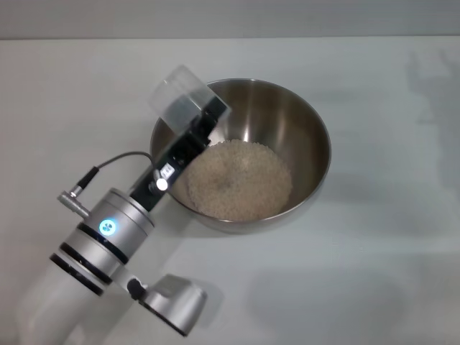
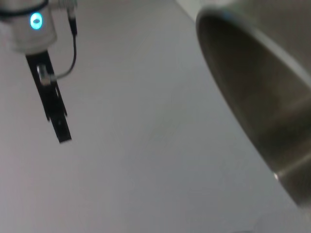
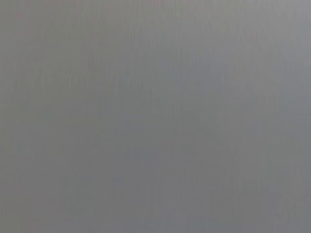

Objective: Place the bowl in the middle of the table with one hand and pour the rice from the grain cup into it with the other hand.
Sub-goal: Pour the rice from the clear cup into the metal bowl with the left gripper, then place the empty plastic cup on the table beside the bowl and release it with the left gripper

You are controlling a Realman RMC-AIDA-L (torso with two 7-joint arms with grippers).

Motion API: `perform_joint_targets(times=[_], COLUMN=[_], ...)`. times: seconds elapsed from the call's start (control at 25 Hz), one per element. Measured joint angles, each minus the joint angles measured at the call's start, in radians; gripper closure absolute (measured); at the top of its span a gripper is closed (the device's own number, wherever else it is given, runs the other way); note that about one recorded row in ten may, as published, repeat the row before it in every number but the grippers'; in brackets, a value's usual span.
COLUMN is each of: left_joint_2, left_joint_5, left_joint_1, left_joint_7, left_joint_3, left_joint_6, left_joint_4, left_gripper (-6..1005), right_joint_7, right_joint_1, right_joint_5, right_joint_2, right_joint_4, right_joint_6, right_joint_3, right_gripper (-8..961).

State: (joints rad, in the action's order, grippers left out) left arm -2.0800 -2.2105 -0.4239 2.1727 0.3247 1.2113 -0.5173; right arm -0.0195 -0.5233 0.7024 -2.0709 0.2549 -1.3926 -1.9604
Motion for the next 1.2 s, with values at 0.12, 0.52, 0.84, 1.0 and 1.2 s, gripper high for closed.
perform_joint_targets(times=[0.12, 0.52, 0.84, 1.0, 1.2], left_joint_2=[-0.001, 0.0, 0.0, 0.0, 0.0], left_joint_5=[0.001, 0.004, -0.017, -0.015, 0.031], left_joint_1=[0.002, 0.015, 0.039, 0.067, 0.105], left_joint_7=[0.008, -0.019, -0.076, -0.293, -0.639], left_joint_3=[0.008, 0.021, 0.046, 0.119, 0.206], left_joint_6=[0.01, 0.001, 0.023, 0.047, 0.048], left_joint_4=[-0.008, -0.02, -0.027, -0.088, -0.149], left_gripper=[975, 975, 975, 975, 974], right_joint_7=[-0.002, -0.002, -0.003, -0.004, -0.004], right_joint_1=[-0.001, -0.003, 0.0, -0.001, 0.0], right_joint_5=[0.0, 0.0, 0.0, 0.0, 0.0], right_joint_2=[0.0, -0.001, -0.003, -0.003, -0.003], right_joint_4=[-0.005, -0.011, -0.011, -0.011, -0.011], right_joint_6=[0.0, -0.004, -0.007, -0.009, -0.009], right_joint_3=[0.0, 0.0, 0.0, 0.0, 0.0], right_gripper=[430, 430, 430, 430, 430])
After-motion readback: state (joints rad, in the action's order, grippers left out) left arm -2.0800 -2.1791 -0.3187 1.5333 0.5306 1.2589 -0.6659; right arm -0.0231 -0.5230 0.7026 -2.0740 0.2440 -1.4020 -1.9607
